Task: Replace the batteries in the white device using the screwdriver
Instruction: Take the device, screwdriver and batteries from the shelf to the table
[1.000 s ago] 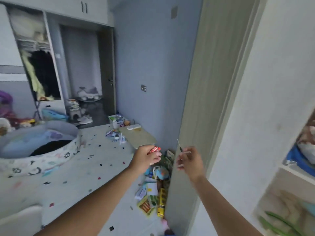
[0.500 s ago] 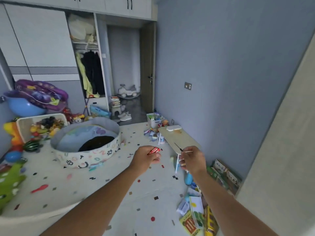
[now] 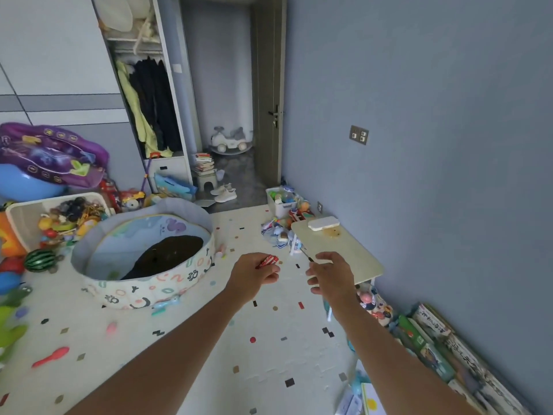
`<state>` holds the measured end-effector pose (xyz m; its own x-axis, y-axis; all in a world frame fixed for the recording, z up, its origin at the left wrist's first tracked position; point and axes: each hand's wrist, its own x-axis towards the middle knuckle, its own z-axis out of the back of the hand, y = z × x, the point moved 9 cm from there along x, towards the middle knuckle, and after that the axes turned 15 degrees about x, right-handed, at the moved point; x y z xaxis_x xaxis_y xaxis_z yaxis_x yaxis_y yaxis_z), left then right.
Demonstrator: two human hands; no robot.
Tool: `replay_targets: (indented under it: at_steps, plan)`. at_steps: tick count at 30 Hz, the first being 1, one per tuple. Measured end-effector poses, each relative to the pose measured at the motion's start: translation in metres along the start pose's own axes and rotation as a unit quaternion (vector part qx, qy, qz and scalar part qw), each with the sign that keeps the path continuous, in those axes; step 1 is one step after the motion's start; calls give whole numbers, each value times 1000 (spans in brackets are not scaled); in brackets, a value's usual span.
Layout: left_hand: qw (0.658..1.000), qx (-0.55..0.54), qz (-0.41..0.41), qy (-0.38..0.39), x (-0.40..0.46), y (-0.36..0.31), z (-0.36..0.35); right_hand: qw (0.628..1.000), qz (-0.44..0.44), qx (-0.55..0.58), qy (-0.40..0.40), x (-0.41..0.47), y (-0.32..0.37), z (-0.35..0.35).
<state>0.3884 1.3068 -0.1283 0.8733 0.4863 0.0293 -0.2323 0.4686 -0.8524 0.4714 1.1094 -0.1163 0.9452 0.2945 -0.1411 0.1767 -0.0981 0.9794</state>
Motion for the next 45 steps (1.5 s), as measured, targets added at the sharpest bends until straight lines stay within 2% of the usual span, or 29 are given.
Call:
replay_targets:
  at_steps: [11, 19, 26, 35, 45]
  plan:
    - [995, -5, -5, 101, 282, 69, -26, 994, -33, 32, -101, 238, -48, -67]
    - [985, 20, 35, 170, 483, 111, -92, 987, -38, 62, -143, 450, -89, -90]
    - [972, 25, 74, 223, 638, 167, -145, 977, -88, 70, -180, 600, -131, -110]
    - [934, 28, 55, 351, 828, 228, -235, 942, -118, 90, -301, 771, -181, -113]
    - [885, 68, 28, 461, 965, 269, -365, 888, -127, 139, -420, 900, -265, -68]
